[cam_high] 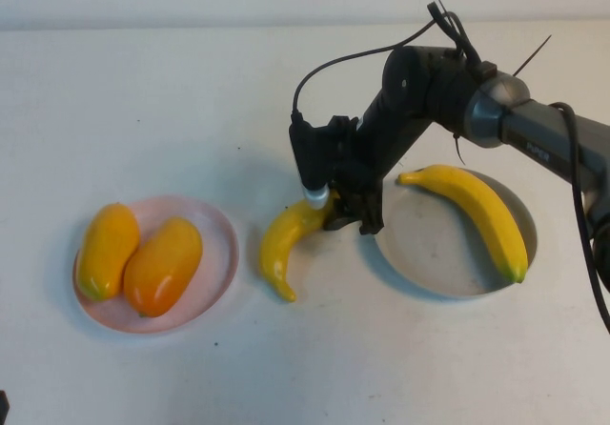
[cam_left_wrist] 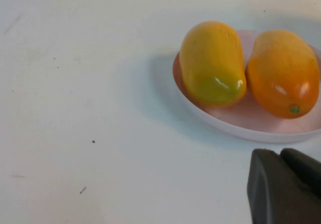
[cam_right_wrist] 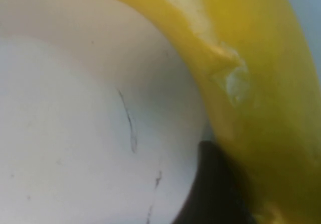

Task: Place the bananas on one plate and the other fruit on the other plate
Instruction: Put another type of fruit in the right plate

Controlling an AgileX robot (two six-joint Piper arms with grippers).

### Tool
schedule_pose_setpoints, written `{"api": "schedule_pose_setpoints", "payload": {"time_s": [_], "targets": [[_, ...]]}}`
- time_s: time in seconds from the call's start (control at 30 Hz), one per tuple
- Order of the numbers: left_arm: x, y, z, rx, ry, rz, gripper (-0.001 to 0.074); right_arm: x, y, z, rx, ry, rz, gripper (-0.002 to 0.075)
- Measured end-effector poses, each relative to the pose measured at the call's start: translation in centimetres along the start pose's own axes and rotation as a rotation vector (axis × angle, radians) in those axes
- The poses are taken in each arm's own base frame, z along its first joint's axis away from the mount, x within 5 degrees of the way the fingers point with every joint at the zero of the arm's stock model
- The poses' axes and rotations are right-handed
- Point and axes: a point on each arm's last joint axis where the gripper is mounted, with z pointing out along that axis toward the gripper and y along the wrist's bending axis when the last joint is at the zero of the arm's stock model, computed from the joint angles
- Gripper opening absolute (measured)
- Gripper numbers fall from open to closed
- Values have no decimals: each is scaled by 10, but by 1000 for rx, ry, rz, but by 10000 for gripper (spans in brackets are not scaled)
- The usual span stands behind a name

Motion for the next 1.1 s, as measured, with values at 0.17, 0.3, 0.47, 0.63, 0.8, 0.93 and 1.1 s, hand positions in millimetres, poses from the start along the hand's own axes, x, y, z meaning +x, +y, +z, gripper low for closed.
{"api": "schedule_pose_setpoints", "payload": {"time_s": [0.17, 0.3, 0.47, 0.63, 0.8, 0.93, 1.1], "targets": [[0, 0, 0, 0, 0, 0, -1, 0, 0, 0, 0, -4, 7, 333], [0, 0, 0, 0, 0, 0, -1, -1, -2, -3, 2, 2, 28, 323], [0, 0, 0, 0, 0, 0, -1, -9, -5, -27, 9, 3, 44, 317], [0, 0, 0, 0, 0, 0, -1, -21, -5, -77, 60, 10, 68, 310], [0, 0, 0, 0, 0, 0, -1, -29, -1, -124, 143, 17, 270, 310], [0, 0, 0, 0, 0, 0, -1, -31, 4, -156, 208, 29, 537, 310], [0, 0, 0, 0, 0, 0, -1, -25, 7, -173, 286, 62, 999, 309]]}}
